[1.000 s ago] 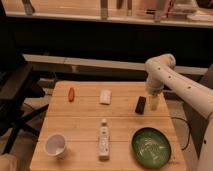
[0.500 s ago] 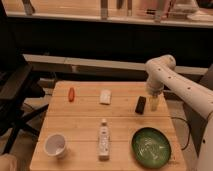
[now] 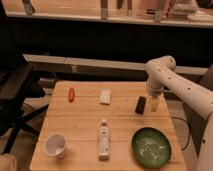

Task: Push the eraser across the table

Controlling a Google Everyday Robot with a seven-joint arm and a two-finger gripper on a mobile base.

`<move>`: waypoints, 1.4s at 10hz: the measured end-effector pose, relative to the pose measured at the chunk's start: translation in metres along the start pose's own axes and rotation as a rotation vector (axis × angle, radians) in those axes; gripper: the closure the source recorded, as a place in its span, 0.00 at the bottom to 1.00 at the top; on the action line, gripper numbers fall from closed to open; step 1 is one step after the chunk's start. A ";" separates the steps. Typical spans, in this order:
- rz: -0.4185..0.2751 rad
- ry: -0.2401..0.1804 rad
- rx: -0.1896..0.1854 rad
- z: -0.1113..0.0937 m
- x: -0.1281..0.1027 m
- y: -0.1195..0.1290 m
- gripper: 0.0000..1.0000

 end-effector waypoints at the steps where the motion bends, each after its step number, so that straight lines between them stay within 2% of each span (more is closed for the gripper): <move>1: 0.003 -0.001 -0.001 0.001 0.000 0.000 0.20; 14: 0.002 0.004 -0.019 0.020 0.004 0.004 0.20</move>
